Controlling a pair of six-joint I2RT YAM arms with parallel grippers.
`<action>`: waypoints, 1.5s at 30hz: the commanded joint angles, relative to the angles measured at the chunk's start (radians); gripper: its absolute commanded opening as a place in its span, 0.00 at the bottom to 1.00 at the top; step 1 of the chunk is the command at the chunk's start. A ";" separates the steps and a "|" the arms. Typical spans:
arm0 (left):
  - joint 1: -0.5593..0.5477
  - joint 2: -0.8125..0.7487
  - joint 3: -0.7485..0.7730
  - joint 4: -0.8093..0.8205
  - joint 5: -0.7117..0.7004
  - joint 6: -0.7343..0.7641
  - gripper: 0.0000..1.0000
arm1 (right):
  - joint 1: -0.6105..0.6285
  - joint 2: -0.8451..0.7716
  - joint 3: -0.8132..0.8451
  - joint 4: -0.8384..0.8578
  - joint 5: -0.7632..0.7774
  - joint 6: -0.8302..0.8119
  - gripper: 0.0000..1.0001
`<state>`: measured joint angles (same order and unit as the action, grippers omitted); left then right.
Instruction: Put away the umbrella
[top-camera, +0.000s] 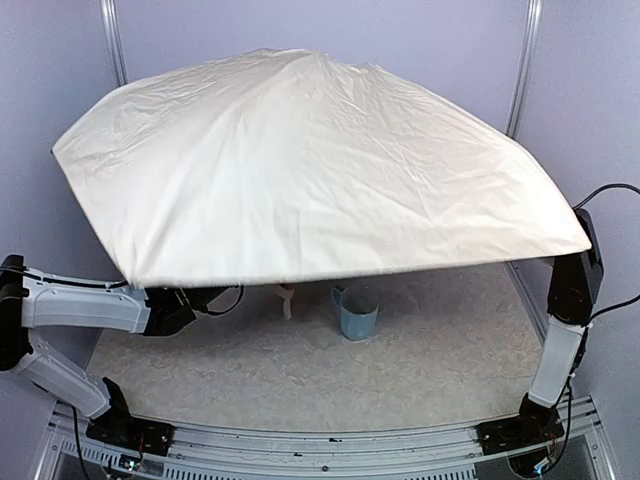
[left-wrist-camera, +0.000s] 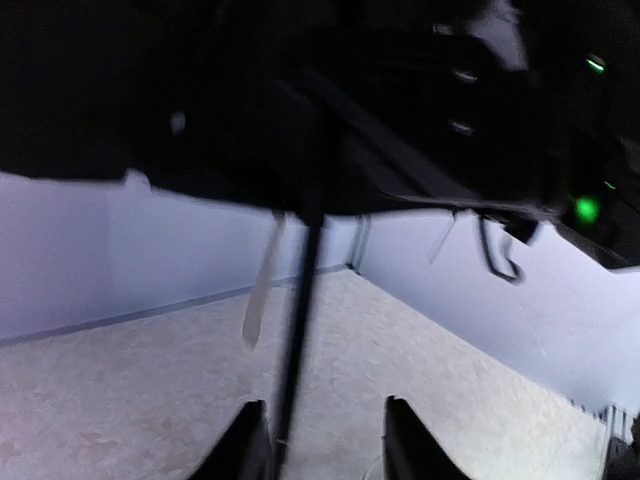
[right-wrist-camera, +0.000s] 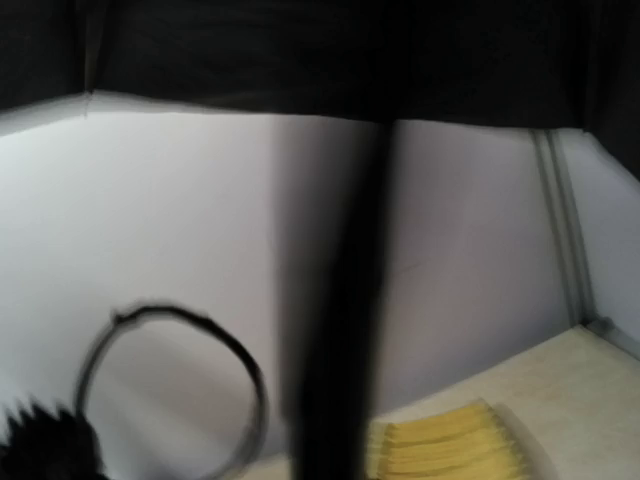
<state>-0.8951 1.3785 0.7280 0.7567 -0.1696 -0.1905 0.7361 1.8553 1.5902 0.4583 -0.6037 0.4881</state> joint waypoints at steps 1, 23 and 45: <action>0.002 -0.004 0.027 -0.023 0.250 -0.013 0.48 | -0.005 -0.004 -0.010 0.127 -0.020 -0.036 0.00; 0.101 -0.099 -0.011 -0.112 0.168 0.130 0.65 | 0.000 -0.005 0.145 -0.154 -0.178 -0.126 0.00; 0.060 0.077 0.083 0.005 0.246 -0.053 0.00 | 0.011 -0.019 0.148 -0.153 -0.139 -0.097 0.02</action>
<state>-0.8303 1.4750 0.7811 0.6880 0.1059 -0.1528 0.7498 1.8591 1.7046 0.2790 -0.7795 0.3805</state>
